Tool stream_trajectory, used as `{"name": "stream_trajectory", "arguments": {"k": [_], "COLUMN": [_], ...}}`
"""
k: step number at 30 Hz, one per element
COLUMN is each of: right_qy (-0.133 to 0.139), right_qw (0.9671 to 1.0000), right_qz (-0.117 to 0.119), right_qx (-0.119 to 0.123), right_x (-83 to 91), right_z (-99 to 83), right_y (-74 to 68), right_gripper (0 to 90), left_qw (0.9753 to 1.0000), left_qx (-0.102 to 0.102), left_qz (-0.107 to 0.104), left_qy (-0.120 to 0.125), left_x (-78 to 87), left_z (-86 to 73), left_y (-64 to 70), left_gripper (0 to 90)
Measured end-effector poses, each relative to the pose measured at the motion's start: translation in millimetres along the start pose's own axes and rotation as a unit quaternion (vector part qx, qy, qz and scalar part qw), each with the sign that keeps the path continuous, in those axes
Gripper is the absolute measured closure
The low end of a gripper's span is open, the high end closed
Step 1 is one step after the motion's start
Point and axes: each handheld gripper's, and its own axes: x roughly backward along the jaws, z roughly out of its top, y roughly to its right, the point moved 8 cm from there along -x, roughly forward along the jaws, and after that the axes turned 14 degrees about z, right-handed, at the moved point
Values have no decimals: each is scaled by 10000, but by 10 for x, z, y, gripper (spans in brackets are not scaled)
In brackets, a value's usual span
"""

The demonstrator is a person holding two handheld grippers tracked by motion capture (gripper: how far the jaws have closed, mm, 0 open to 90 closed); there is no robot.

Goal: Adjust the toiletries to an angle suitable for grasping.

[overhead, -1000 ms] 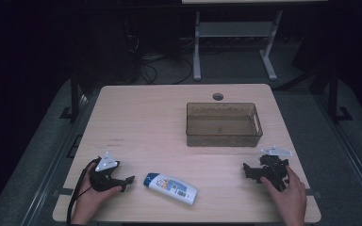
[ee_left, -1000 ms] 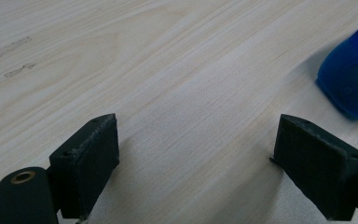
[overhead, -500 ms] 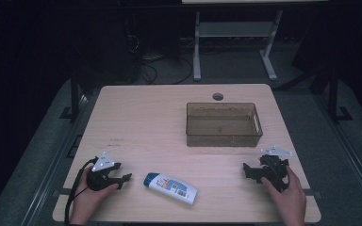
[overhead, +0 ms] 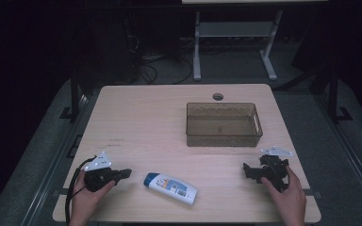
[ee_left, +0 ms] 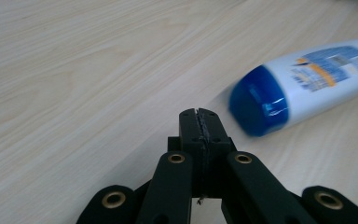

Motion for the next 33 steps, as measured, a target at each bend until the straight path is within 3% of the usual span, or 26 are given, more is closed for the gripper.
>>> {"name": "stream_trajectory", "arguments": {"k": [9, 17, 25, 33], "right_qy": [-1, -1, -1, 0], "right_qw": [10000, 10000, 10000, 10000], "right_qz": [-1, -1, 0, -1], "right_qx": [0, -1, 0, 0], "right_x": [0, 0, 0, 0], "right_z": [0, 0, 0, 0], "right_y": [0, 0, 0, 0], "right_gripper": [0, 0, 0, 0], "left_qw": [9990, 9976, 9963, 9963], "left_qx": [-123, -296, -427, -538], "left_qz": [-430, -629, -736, -614], "left_qy": [73, -7, -94, -265], "left_x": [2, -58, -105, -177], "left_z": [106, 115, 90, 46], "left_y": [295, 495, 624, 637], "left_gripper": [900, 900, 900, 900]}}
